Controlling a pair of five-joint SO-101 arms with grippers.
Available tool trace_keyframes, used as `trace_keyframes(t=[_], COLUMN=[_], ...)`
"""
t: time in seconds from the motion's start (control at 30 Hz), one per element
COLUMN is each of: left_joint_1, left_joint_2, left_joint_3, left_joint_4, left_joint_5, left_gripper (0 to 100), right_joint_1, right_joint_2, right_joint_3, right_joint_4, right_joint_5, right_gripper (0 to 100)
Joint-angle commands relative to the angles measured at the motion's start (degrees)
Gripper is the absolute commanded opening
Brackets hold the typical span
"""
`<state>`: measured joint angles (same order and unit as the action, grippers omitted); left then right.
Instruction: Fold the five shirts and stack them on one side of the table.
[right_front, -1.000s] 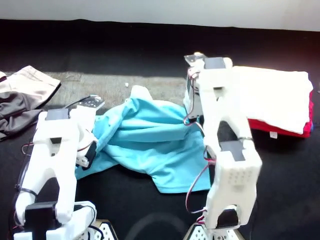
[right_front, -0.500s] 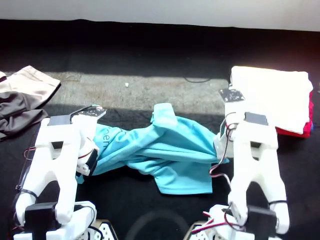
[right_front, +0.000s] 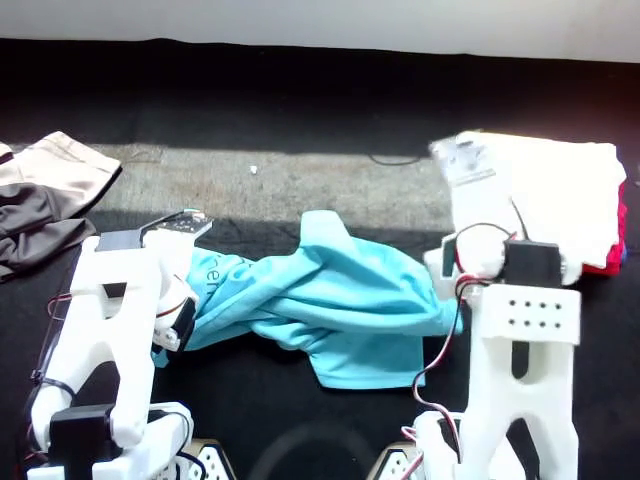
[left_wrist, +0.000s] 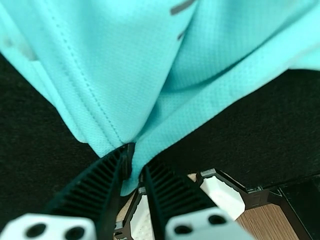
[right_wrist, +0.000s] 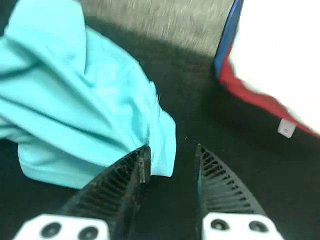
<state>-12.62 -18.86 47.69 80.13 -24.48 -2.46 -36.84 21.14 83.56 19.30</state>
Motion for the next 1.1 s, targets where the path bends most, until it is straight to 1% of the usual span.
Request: trace_keyframes(t=[0.0, 0.13, 0.23, 0.33, 0.43, 0.6, 0.73, 0.8, 0.9, 0.97, 1.07], left_joint_1=[0.40, 0.40, 0.31, 0.31, 0.31, -1.27, -5.85, -8.22, -11.56, -13.76, -15.96], left_joint_2=[-2.15, -2.24, -2.33, -2.33, -2.33, -2.33, -2.33, -2.33, -2.33, -2.33, -2.33], left_joint_3=[-0.57, -0.66, -0.66, -0.66, -0.66, -3.82, -9.19, -11.47, -13.49, -14.02, -13.85], left_joint_4=[0.00, 1.23, 2.73, 3.25, 3.25, 5.01, 8.88, 9.93, 10.64, 10.64, 10.55], left_joint_5=[0.18, 0.18, 0.18, 0.18, 0.18, 0.18, 0.09, -1.41, -4.92, -6.07, -8.00], left_gripper=[1, 1, 1, 1, 1, 1, 1, 1, 1, 1, 1], right_joint_1=[-4.18, -12.18, -16.04, -19.38, -23.34, -28.79, -30.55, -30.46, -28.88, -27.03, -25.19], right_joint_2=[4.18, 20.35, 34.24, 46.02, 53.85, 58.33, 58.42, 58.42, 58.77, 58.95, 60.00], right_joint_3=[-4.88, -5.76, -9.89, -17.27, -25.10, -34.86, -40.40, -42.77, -45.32, -45.14, -41.19], right_joint_4=[-7.69, -15.96, -19.38, -16.40, -9.27, -1.01, 2.86, 3.74, 3.21, -0.84, -8.22], right_joint_5=[-5.01, -8.35, -9.49, -9.49, -9.41, -9.23, -9.14, -9.14, -9.14, -9.49, -9.49], right_gripper=[14.9, 14.9, 14.9, 14.9, 14.9, 14.9, 14.9, 14.9, 14.9, 14.9, 14.9])
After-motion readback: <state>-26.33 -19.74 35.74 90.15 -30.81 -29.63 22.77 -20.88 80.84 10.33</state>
